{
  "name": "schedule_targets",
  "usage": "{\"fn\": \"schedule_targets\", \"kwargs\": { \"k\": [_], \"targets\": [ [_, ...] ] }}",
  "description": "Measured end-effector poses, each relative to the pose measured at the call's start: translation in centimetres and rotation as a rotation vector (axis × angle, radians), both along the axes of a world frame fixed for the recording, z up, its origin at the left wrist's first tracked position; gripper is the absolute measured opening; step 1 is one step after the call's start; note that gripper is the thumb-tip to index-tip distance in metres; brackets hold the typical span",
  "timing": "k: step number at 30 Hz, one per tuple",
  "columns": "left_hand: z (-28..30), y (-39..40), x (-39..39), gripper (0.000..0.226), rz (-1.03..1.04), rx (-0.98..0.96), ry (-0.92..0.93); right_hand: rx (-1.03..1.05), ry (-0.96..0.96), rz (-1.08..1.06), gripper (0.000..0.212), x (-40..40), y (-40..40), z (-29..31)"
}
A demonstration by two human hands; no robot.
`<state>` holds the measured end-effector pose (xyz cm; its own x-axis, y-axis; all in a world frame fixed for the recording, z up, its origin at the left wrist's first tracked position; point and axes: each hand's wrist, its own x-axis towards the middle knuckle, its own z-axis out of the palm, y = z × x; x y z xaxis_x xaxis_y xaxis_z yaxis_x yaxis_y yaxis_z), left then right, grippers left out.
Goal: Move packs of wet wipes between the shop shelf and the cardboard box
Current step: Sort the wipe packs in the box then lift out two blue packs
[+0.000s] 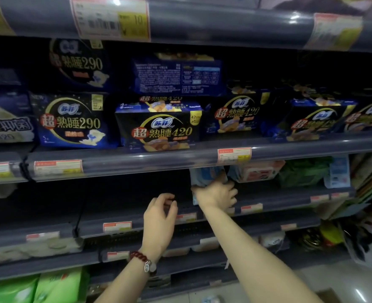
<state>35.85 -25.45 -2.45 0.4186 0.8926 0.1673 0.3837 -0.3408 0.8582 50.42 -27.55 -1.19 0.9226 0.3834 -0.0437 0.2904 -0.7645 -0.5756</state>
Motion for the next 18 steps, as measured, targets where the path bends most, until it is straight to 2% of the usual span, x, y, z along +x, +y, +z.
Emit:
{"fn": "schedule_targets", "kwargs": {
  "k": [5, 9, 12, 18],
  "targets": [
    [0.6, -0.3, 1.0, 0.021, -0.046, 0.020, -0.021, 0.145, 0.064, 0.012, 0.081, 1.2, -2.3, 0.6],
    [0.7, -1.2, 1.8, 0.020, -0.091, 0.023, -0.032, 0.242, 0.037, -0.015, 0.069, 1.3, -4.0, 2.5],
    [1.0, -2.4, 3.0, 0.019, -0.148, 0.016, -0.049, 0.226, 0.047, -0.006, 0.073, 1.9, -5.5, 4.0],
    [0.6, -5.5, 6.4, 0.014, -0.278, 0.031, -0.021, 0.258, 0.008, -0.044, 0.083, 2.8, -12.4, 3.2]
  ]
}}
